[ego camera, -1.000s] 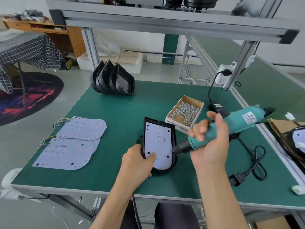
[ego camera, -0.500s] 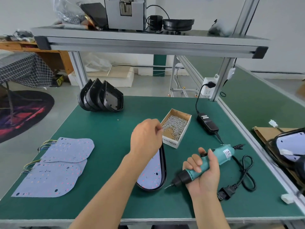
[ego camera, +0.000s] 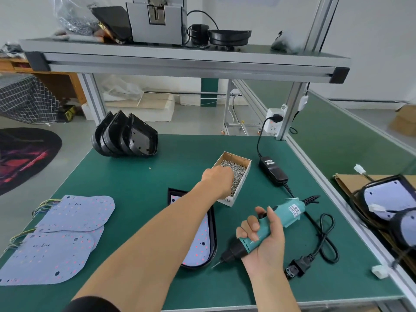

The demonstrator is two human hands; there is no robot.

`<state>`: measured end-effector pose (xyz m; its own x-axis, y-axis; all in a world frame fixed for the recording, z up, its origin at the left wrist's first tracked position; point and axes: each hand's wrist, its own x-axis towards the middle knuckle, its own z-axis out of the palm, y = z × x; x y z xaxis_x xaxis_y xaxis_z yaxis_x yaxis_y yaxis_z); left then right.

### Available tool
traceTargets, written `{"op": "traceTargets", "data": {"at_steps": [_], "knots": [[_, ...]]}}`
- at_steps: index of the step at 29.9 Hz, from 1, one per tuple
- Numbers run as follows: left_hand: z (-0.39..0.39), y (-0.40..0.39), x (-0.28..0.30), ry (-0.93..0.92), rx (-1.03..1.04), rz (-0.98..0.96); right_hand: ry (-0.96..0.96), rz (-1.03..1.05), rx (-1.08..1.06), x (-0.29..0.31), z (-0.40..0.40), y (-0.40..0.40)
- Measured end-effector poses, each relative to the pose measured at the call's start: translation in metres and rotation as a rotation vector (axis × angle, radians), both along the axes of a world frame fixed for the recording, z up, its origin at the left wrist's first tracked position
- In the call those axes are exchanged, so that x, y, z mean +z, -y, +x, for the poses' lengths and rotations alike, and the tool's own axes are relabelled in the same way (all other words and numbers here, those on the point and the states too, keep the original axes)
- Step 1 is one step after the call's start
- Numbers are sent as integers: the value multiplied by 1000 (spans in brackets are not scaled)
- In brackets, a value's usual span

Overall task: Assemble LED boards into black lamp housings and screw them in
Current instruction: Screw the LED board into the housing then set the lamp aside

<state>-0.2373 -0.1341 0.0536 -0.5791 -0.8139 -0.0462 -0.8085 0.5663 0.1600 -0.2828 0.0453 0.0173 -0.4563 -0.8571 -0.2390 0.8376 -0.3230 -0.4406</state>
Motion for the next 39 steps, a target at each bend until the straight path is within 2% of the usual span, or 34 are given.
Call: {"op": "traceTargets", "data": {"at_steps": [7,11,14,18,22,30,39], "knots": [[1,-1,-1,-9,-14,31,-28,8,2,-1,-1,-2],[6,-3,-3,-103,-15,27,-31,12,1,-2,-1,-2],[15,-11,1,-342,31,111,-33,12,-1,-2,-1,-2],[41,-42,22,-790,133,221,-40,16,-10,-1,0,-3],[87,-97,31,-1052,130,298,-29,22,-12,0,1,-2],[157,-183,8,-1186,257,431,2,-13,-14,6,6,-9],[153,-201,6,-1152,368,313,88,-230,-28,50,27,-10]]}}
